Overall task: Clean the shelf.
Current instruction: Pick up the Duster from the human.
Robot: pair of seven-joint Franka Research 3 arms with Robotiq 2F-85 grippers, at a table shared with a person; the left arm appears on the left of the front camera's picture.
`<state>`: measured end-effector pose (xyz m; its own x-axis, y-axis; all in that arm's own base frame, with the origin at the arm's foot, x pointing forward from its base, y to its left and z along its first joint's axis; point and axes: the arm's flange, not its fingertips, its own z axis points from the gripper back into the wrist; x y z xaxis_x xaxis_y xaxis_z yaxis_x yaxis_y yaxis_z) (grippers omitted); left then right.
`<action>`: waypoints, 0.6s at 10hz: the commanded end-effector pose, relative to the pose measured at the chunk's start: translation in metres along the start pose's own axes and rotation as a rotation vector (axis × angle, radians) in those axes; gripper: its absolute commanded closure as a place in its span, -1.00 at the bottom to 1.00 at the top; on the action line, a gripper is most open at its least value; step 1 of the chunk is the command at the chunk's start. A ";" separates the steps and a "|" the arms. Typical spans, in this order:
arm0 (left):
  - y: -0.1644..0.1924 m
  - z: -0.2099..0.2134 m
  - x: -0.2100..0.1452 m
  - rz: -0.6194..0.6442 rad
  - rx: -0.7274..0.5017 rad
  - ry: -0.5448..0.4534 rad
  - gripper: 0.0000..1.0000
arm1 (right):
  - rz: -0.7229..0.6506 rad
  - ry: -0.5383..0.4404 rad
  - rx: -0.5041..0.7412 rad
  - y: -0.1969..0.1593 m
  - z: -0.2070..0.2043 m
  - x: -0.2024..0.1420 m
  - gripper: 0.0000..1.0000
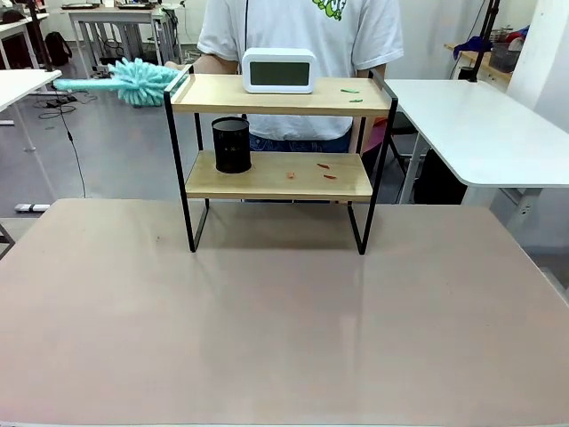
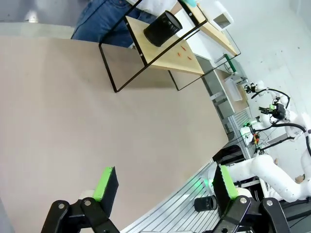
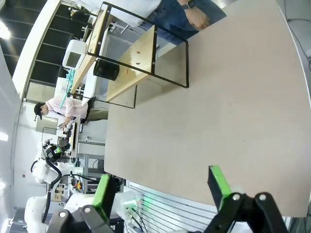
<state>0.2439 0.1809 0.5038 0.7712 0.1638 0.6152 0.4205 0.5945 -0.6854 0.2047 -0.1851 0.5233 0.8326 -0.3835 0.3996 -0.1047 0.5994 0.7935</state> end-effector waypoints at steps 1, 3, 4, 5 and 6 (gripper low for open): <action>-0.002 -0.001 0.003 -0.024 -0.014 -0.007 -1.00 | 0.028 -0.009 0.029 -0.001 0.000 0.000 -1.00; -0.001 -0.001 0.001 0.001 -0.001 0.000 -1.00 | 0.028 -0.009 0.029 -0.001 0.000 0.000 -1.00; -0.007 -0.007 0.021 0.020 0.017 0.053 -1.00 | 0.028 -0.009 0.029 -0.001 0.000 0.000 -1.00; -0.014 -0.012 0.055 0.043 -0.026 0.115 -1.00 | 0.028 -0.009 0.029 -0.001 0.000 0.000 -1.00; -0.018 -0.015 0.102 0.093 -0.117 0.178 -1.00 | 0.028 -0.009 0.029 -0.001 0.000 0.000 -1.00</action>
<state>0.2841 0.1624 0.5388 0.8318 0.0945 0.5470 0.4103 0.5590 -0.7205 0.2043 -0.1848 0.5230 0.8338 -0.3795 0.4010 -0.1084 0.5998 0.7928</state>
